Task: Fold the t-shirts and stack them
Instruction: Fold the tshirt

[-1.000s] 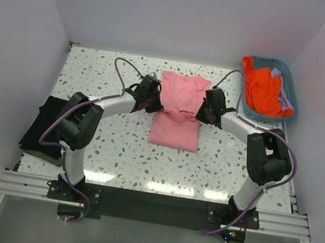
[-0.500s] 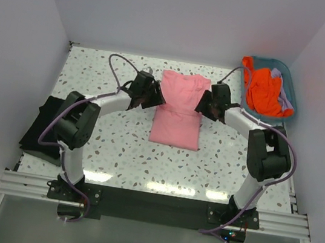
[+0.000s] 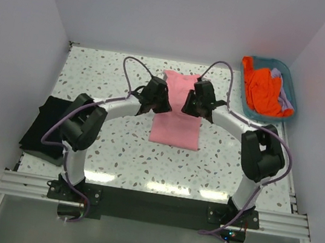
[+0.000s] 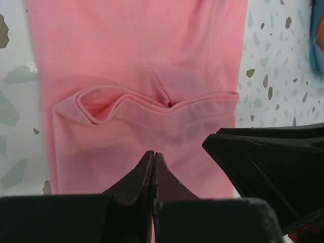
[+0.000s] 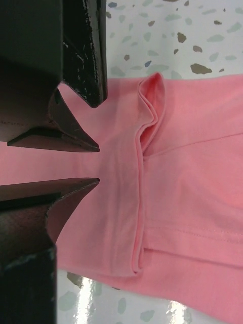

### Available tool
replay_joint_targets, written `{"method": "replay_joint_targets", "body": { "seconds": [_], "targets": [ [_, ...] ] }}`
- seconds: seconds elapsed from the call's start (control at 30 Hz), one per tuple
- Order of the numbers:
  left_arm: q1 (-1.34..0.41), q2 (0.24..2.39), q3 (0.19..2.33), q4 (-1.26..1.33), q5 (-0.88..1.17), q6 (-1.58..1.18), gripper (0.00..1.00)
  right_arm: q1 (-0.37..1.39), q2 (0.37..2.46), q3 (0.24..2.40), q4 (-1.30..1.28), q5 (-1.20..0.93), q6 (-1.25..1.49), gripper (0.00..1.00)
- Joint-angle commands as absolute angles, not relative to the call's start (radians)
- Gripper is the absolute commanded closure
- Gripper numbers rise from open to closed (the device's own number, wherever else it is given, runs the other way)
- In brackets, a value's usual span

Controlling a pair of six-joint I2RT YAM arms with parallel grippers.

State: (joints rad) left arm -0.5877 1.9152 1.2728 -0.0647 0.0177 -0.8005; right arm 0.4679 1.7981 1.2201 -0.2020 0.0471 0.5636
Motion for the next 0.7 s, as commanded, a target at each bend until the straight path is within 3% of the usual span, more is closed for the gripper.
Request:
{"method": "replay_joint_targets", "body": {
  "seconds": [0.0, 0.27, 0.67],
  "targets": [
    [-0.572, 1.976, 1.345, -0.032, 0.023, -0.789, 1.00, 0.445, 1.887, 1.305, -0.224, 0.032, 0.528, 0.69],
    [-0.496, 2.124, 1.473, -0.040, 0.041, -0.755, 1.00, 0.373, 2.081, 1.480, -0.285, 0.002, 0.518, 0.72],
    [-0.460, 2.172, 1.433, -0.031, 0.041, -0.772, 1.00, 0.299, 2.082, 1.427, -0.225, -0.084, 0.552, 0.70]
  ]
}}
